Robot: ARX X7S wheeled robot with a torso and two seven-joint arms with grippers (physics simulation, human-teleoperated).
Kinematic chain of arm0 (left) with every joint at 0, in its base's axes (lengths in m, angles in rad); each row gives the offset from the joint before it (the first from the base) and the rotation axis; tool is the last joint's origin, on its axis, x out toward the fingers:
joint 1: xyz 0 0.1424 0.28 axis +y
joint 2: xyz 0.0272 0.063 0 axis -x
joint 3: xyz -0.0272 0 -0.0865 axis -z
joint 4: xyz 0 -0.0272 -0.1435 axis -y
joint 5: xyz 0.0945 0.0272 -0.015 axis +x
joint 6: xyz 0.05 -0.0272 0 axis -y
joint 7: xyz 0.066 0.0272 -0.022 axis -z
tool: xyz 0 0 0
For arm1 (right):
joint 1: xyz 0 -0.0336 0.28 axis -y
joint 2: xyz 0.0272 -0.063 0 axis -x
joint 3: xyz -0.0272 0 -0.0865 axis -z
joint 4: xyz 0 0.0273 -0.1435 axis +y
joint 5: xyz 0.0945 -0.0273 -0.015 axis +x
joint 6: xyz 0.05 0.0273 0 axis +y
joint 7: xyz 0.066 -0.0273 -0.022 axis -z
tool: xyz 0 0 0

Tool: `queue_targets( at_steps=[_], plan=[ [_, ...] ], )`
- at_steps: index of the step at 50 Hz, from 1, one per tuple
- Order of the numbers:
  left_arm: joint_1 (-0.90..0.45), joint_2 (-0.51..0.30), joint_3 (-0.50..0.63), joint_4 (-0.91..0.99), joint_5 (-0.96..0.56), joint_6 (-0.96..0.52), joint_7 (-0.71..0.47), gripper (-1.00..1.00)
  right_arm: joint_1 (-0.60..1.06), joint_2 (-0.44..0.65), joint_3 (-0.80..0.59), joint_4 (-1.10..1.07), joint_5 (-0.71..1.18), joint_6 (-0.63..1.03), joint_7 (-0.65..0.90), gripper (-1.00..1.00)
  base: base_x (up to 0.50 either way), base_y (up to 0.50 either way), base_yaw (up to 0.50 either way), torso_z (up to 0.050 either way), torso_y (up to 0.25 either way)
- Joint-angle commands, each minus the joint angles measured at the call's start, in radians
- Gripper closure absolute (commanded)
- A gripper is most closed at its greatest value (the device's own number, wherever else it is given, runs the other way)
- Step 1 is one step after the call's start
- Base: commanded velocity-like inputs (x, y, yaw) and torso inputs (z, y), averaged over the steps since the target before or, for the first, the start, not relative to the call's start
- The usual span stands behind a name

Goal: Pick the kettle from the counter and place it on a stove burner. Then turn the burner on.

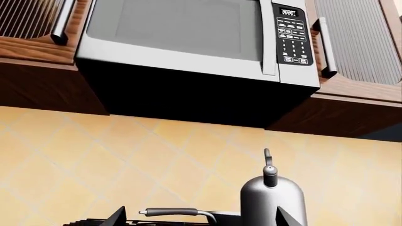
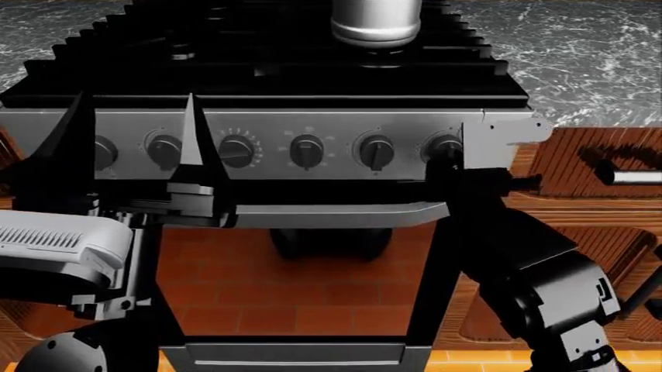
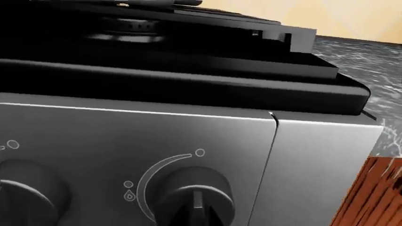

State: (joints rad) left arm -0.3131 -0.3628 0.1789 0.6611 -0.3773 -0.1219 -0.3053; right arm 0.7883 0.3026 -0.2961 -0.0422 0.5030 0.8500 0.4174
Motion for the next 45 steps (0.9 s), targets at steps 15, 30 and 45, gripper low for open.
queue_targets(
  at_steps=[15,30,45],
  plan=[
    [-0.001,-0.007,0.001,0.006,-0.014,0.0,-0.008,-1.0,0.143,0.01,-0.21,0.139,0.011,0.148,-0.166,1.0,0.02,0.0,0.01,0.0,0.0],
    [-0.002,-0.012,-0.002,0.007,-0.026,0.001,-0.013,-1.0,0.162,-0.002,-0.317,0.167,-0.009,0.155,-0.226,1.0,0.02,0.0,0.01,0.0,0.0],
    [-0.002,-0.018,-0.004,0.012,-0.035,0.003,-0.017,-1.0,0.165,-0.033,-0.393,0.227,-0.035,0.112,-0.268,1.0,0.02,0.0,0.02,0.0,0.0]
  ],
)
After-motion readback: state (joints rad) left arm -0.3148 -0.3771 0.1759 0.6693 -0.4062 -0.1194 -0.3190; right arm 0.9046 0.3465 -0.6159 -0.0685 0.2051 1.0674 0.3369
